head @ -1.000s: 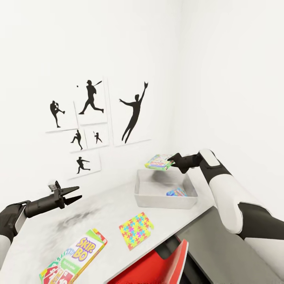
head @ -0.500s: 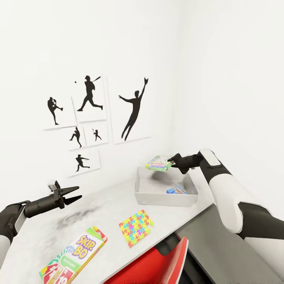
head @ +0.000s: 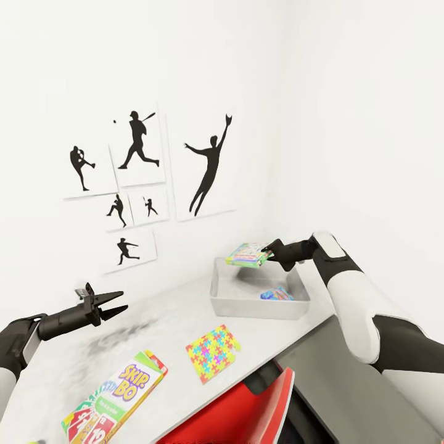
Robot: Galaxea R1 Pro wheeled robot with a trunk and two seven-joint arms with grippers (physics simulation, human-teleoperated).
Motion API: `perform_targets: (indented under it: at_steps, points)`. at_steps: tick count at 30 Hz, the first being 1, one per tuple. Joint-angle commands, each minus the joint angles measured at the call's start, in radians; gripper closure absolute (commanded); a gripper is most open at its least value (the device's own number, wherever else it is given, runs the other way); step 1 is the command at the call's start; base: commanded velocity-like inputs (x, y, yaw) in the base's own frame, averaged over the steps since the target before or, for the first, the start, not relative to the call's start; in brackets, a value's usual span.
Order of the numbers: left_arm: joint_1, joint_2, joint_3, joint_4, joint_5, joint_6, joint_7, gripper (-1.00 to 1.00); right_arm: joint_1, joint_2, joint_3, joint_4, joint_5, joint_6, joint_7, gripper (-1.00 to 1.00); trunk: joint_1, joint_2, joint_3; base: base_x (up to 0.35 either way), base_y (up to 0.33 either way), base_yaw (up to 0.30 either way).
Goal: Put all the toys in the child's room - the three board games (two on the bed and one on the table), the two jigsaw puzzles on the table, and the tennis ball on the table - inside the toy box on the table in the child's room.
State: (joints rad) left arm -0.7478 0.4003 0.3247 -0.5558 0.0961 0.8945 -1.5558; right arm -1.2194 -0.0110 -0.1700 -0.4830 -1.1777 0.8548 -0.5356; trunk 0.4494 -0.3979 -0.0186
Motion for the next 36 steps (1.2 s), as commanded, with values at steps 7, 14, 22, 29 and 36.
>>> perform_targets:
  at_steps: [7,14,22,29,36]
  points:
    - [0.0,0.001,0.0,0.0,-0.001,0.011,-0.004,-1.0,-0.011,0.001,-0.003,-0.002,-0.008,0.003,-0.011,1.0,0.001,-0.002,-0.013,0.0,0.0,0.0]
    - [-0.001,0.001,0.0,0.0,-0.001,0.01,-0.004,-1.0,-0.012,0.0,-0.003,-0.002,-0.008,0.004,-0.01,1.0,0.001,-0.002,-0.025,0.0,0.0,0.0]
    - [-0.001,0.002,0.0,0.0,-0.001,0.011,-0.004,-1.0,-0.012,0.001,-0.003,-0.002,-0.008,0.003,-0.01,1.0,0.001,-0.002,-0.038,0.0,0.0,0.0]
    - [0.0,0.002,0.0,0.0,-0.001,0.011,-0.004,-1.0,-0.012,-0.002,-0.003,-0.002,-0.008,0.003,-0.01,1.0,0.001,-0.002,-0.049,0.0,0.0,0.0]
    - [0.0,0.002,0.0,-0.001,-0.001,0.01,-0.004,-1.0,-0.013,-0.004,-0.003,-0.003,-0.008,0.004,-0.01,1.0,0.001,-0.002,-0.06,0.0,0.0,0.0]
